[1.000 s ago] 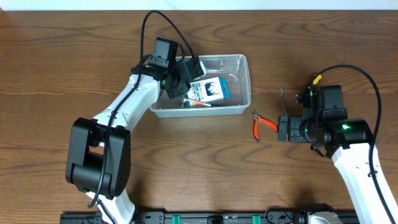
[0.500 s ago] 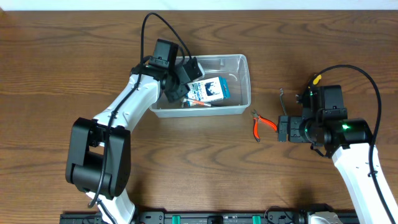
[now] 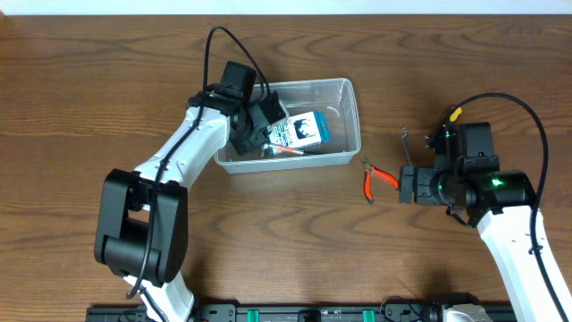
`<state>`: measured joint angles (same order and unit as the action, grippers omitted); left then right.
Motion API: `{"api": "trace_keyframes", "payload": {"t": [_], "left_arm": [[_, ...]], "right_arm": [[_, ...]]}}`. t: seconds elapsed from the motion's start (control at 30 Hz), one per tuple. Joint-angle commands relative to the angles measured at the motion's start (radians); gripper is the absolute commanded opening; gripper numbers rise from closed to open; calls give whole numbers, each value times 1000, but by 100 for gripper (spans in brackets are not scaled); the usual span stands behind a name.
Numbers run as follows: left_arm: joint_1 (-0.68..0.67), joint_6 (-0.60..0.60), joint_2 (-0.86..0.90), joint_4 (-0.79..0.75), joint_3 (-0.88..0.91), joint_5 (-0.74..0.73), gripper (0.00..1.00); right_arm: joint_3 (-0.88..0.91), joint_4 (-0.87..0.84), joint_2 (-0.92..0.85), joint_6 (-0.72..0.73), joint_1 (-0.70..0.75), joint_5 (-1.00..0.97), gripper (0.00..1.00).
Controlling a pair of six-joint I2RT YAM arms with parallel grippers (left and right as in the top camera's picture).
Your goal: Pack container
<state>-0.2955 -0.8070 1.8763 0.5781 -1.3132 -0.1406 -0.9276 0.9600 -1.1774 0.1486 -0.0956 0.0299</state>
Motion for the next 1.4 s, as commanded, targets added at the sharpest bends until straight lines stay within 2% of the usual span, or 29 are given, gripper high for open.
{"api": "trace_keyframes", "payload": {"t": [0.0, 0.13, 0.2, 0.3, 0.37, 0.4, 0.43, 0.6, 0.8, 1.0, 1.07, 1.37], "left_arm": [[5, 13, -14, -32, 0, 30, 47], [9, 80, -77, -87, -2, 30, 49], [15, 153, -133, -95, -7, 30, 55], [30, 307, -247, -82, -10, 31, 73], [49, 408, -347, -35, -10, 30, 84], [60, 441, -388, -4, -10, 30, 95], [73, 470, -432, 34, -10, 31, 98], [201, 620, -631, 296, -9, 30, 98], [419, 813, -729, 552, -7, 30, 98], [549, 951, -747, 595, 15, 30, 98], [572, 983, -747, 595, 20, 30, 98], [582, 984, -750, 600, 43, 56, 98]], "right_arm": [[-16, 1, 1, -16, -3, 4, 99], [-16, -4, 1, -15, -3, 4, 99], [-16, -29, 1, -16, -3, 3, 99], [-18, -110, 1, -15, -3, 4, 99], [-36, -161, 1, -16, -3, 5, 99], [-54, -169, 1, -24, -3, 6, 99], [-79, -166, 1, -54, -3, 20, 99], [-293, -16, 1, -208, -3, 83, 99], [-522, 341, -26, -236, -3, 136, 99], [-557, 548, -103, -383, -4, 169, 99], [-557, 575, -161, -458, -4, 168, 99], [-557, 422, -399, -476, -4, 101, 99]]}}
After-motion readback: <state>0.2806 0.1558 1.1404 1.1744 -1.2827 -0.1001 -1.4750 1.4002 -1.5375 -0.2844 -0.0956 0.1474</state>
